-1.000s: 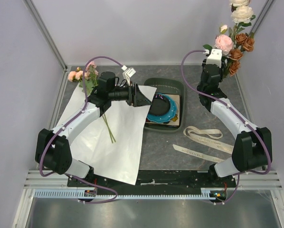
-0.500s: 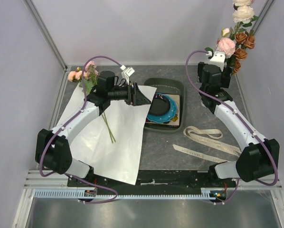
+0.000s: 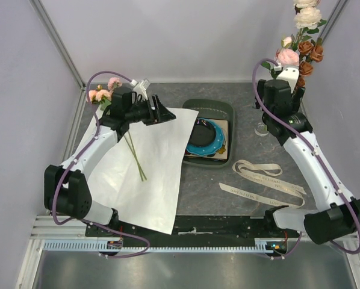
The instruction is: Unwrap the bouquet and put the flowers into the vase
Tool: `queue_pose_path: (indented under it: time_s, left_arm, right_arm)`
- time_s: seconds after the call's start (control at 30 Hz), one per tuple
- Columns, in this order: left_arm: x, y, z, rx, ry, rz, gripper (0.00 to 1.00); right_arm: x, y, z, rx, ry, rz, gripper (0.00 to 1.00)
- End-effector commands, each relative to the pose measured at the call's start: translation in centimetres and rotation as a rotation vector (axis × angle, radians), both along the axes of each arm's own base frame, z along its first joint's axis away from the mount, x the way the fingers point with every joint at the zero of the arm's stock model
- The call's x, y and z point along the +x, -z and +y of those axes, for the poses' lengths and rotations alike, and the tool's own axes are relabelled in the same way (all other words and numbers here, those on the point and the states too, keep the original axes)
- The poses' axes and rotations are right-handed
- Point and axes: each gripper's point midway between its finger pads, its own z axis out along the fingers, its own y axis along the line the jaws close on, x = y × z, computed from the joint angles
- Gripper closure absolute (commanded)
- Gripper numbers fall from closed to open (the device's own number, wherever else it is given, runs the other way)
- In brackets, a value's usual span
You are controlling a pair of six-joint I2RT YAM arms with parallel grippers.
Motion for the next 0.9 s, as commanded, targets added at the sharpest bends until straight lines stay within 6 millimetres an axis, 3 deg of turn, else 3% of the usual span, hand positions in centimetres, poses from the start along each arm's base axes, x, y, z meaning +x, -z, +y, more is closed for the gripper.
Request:
queue_pose_path:
  time_s: [0.0, 0.03, 0.1, 0.13, 0.17, 0.23, 0.27, 0.3, 0.33, 0.4, 0.47, 0.6, 0.7, 0.87]
  left_arm:
    - [3.2, 1.5, 5.3, 0.163, -0.39, 0.108, 0.28]
    - [3.1, 2.4, 7.2, 0.193, -0.452, 0.173, 0.29]
    - [3.6, 3.4, 10.0, 0.215, -0.573, 0.216, 0.28]
    - [4.1, 3.8, 12.4, 0.216, -0.645, 0.23, 0.28]
    - [4.3, 4.4, 13.7, 0.223, -0.69, 0.249, 0.28]
    - [5.0, 6.9, 17.3, 0.266, -0.804, 0.302, 0.3]
    - [5.1, 7.9, 18.4, 0.293, -0.834, 0.324, 0.31]
    - [5.3, 8.8, 19.8, 0.31, -0.865, 0.345, 0.32]
    - [5.5, 9.8, 19.7, 0.322, -0.85, 0.369, 0.34]
    - [5.9, 12.5, 22.3, 0.322, -0.875, 0.468, 0.39]
    - [6.2, 14.4, 23.2, 0.308, -0.891, 0.536, 0.44]
    - [6.4, 16.5, 25.7, 0.307, -0.966, 0.605, 0.43]
    - [6.3, 19.0, 25.3, 0.297, -0.943, 0.672, 0.42]
    - [6.6, 21.2, 23.6, 0.237, -0.857, 0.696, 0.41]
  right_arm:
    - [-3.1, 0.4, 3.0, 0.114, -0.152, 0.005, 0.02]
    - [-3.4, 1.5, 3.8, 0.122, -0.185, 0.023, 0.02]
    - [-4.1, 1.5, 6.8, 0.149, -0.3, 0.019, 0.02]
    - [-4.3, 1.5, 8.1, 0.151, -0.343, 0.021, 0.02]
    - [-4.8, 1.5, 10.6, 0.149, -0.419, 0.033, 0.02]
    - [-5.3, 1.3, 13.2, 0.155, -0.495, 0.041, 0.02]
    - [-5.8, 1.6, 15.3, 0.164, -0.55, 0.054, 0.02]
    - [-6.1, 1.6, 16.6, 0.177, -0.595, 0.056, 0.02]
    - [-6.4, 1.6, 17.6, 0.184, -0.623, 0.057, 0.02]
    - [-7.1, 2.1, 20.1, 0.194, -0.688, 0.061, 0.02]
    - [-7.5, 2.5, 21.8, 0.197, -0.727, 0.066, 0.02]
    - [-8.3, 3.5, 23.4, 0.224, -0.765, 0.074, 0.02]
    - [-8.8, 3.7, 23.8, 0.231, -0.784, 0.072, 0.02]
    - [-8.9, 3.6, 23.7, 0.239, -0.788, 0.057, 0.02]
